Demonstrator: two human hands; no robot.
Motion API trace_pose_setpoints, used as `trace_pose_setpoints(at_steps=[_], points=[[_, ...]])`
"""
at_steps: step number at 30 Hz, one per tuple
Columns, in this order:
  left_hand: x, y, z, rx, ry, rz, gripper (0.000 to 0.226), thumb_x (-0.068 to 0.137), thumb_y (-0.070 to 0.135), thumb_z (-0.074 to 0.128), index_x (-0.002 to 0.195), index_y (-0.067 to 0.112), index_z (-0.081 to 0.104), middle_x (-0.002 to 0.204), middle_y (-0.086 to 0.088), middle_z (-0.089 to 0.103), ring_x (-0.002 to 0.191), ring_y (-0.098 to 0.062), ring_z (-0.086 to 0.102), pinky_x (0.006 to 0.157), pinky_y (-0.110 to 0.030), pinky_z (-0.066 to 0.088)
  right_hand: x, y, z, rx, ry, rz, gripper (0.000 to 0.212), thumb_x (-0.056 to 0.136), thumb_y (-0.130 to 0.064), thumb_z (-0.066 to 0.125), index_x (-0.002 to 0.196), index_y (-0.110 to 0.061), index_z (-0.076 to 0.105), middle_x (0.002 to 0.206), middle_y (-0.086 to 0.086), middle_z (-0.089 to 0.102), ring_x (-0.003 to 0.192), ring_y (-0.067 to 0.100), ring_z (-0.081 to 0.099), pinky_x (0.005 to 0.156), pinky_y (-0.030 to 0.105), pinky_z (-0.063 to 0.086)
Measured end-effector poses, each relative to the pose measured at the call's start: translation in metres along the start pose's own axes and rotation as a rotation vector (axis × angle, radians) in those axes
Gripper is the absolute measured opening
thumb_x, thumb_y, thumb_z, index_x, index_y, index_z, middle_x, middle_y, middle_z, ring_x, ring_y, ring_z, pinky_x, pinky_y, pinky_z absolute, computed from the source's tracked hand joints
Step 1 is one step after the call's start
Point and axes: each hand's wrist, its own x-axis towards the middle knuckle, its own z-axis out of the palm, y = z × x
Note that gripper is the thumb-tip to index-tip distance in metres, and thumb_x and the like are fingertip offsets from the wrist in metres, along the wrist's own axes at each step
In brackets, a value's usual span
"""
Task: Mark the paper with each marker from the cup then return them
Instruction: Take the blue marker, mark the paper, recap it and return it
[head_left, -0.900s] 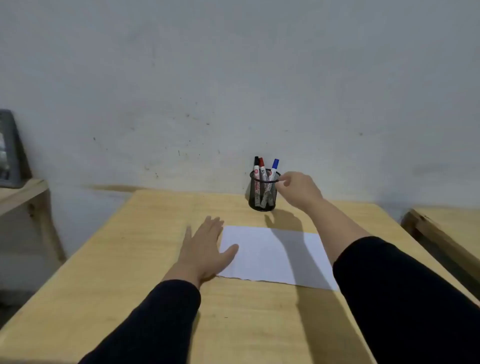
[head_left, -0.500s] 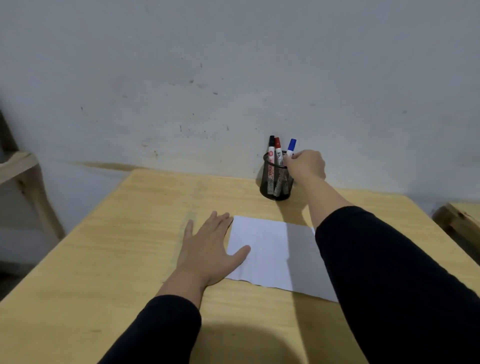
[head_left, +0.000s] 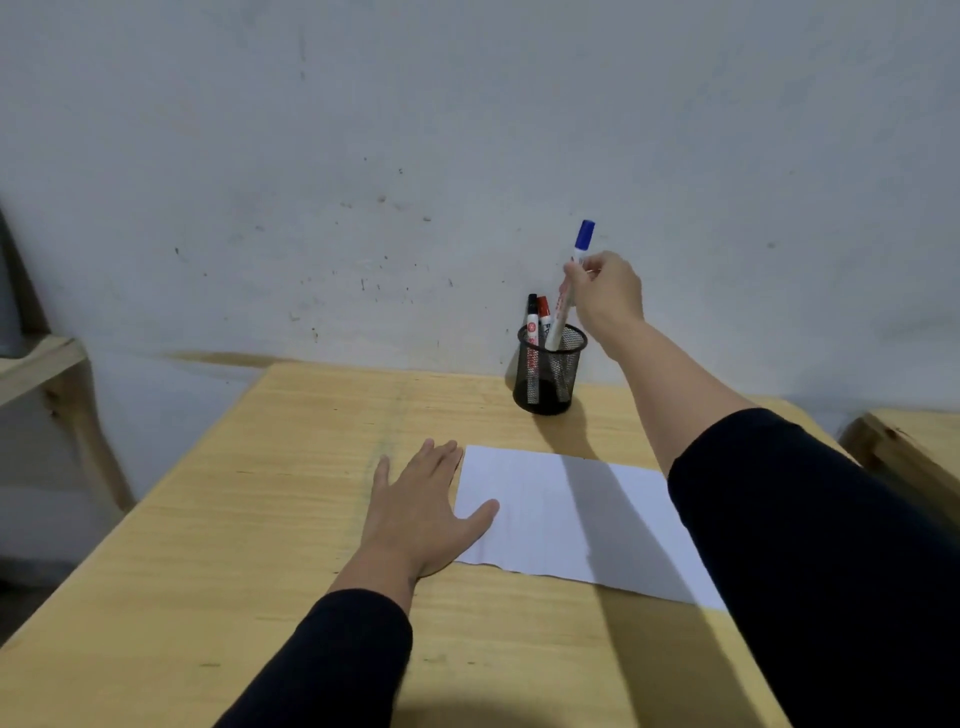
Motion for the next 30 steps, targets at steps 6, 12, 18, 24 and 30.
trace_pose_setpoints(at_steps=[6, 12, 18, 24, 30], points=[[0.003, 0.006, -0.010, -0.128, -0.039, -0.039, 0.078, 0.088, 0.067, 0.032, 0.151, 0.026, 0.012, 0.160, 0.012, 0.015, 0.147, -0.007, 0.008, 0.119, -0.049, -0.005, -0.055, 0.014, -0.010, -0.010, -0.221, -0.022, 0.023, 0.100, -0.028, 0.046, 0.104, -0.012, 0.062, 0.083, -0.002, 0.061, 0.072, 0.014, 0.057, 0.062, 0.025, 0.045], [0.031, 0.036, -0.073, 0.054, 0.436, 0.254, 0.052, 0.100, 0.030, 0.041, 0.148, 0.027, 0.022, 0.154, 0.010, 0.030, 0.139, -0.010, 0.032, 0.115, -0.042, 0.021, -0.094, 0.036, -0.014, -0.104, -0.385, -0.083, 0.025, 0.099, -0.026, 0.048, 0.076, -0.023, 0.059, 0.071, -0.005, 0.058, 0.071, 0.017, 0.051, 0.060, 0.025, 0.037], [0.040, 0.048, -0.091, 0.331, 0.474, 0.357, 0.028, 0.101, 0.032, 0.035, 0.125, 0.029, 0.050, 0.122, 0.010, 0.059, 0.117, -0.015, 0.048, 0.089, -0.032, 0.032, -0.096, 0.041, -0.018, -0.221, -0.430, -0.118, 0.018, 0.096, -0.037, 0.051, 0.090, -0.029, 0.067, 0.083, -0.004, 0.067, 0.093, 0.023, 0.063, 0.089, 0.046, 0.046], [0.040, 0.056, -0.086, 0.288, 0.529, 0.193, 0.031, 0.103, 0.033, 0.027, 0.116, 0.024, 0.053, 0.111, 0.008, 0.062, 0.102, -0.018, 0.051, 0.072, -0.029, 0.025, -0.110, 0.037, -0.015, -0.354, 0.046, -0.174, 0.019, 0.091, -0.038, 0.058, 0.103, -0.027, 0.068, 0.098, -0.004, 0.062, 0.105, 0.021, 0.050, 0.085, 0.036, 0.040], [0.032, 0.070, -0.074, 0.215, 0.545, 0.187, 0.026, 0.103, 0.025, 0.031, 0.112, 0.018, 0.054, 0.107, 0.002, 0.061, 0.097, -0.021, 0.052, 0.067, -0.030, 0.022, -0.110, 0.022, -0.003, 0.545, -0.247, 0.563, 0.042, 0.097, -0.050, 0.041, 0.073, -0.018, 0.053, 0.056, -0.003, 0.046, 0.047, 0.013, 0.035, 0.049, 0.024, 0.028]])
